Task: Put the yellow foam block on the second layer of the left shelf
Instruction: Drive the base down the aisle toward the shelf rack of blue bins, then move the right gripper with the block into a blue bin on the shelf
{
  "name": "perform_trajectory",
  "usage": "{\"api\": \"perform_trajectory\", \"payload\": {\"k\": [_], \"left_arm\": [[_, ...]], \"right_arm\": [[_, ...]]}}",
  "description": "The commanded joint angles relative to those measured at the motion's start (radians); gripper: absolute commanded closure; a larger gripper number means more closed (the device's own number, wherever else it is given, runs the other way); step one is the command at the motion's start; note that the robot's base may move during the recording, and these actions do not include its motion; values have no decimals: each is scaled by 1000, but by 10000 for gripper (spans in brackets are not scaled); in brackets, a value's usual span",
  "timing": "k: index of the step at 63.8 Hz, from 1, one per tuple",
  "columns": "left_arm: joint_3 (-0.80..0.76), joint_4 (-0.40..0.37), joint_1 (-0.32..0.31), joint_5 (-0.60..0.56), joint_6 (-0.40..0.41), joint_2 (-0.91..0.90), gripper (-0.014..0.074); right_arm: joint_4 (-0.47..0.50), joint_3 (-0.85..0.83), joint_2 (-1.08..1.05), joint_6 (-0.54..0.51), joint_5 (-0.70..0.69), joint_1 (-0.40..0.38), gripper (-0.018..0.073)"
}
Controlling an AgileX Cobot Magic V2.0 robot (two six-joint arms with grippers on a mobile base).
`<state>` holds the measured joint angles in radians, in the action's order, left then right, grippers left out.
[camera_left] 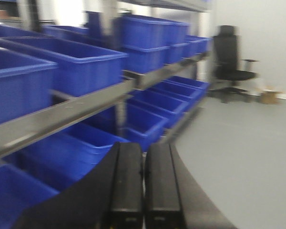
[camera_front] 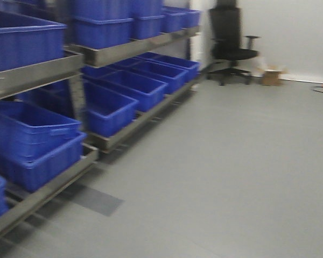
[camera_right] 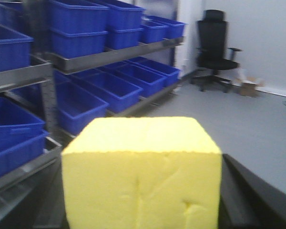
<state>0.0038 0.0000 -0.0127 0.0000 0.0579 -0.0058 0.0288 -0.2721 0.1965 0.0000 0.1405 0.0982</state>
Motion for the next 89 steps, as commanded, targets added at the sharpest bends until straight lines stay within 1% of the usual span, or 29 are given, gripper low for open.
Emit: {"api": "perform_trajectory", "payload": {"k": [1, 89], "left_arm": [[27, -6, -1, -82, 3, -20, 472], [27, -6, -1, -82, 3, -20, 472]], "right_arm": [[-10, -27, 10, 0, -91, -5, 39], [-10, -27, 10, 0, -91, -5, 39]]}}
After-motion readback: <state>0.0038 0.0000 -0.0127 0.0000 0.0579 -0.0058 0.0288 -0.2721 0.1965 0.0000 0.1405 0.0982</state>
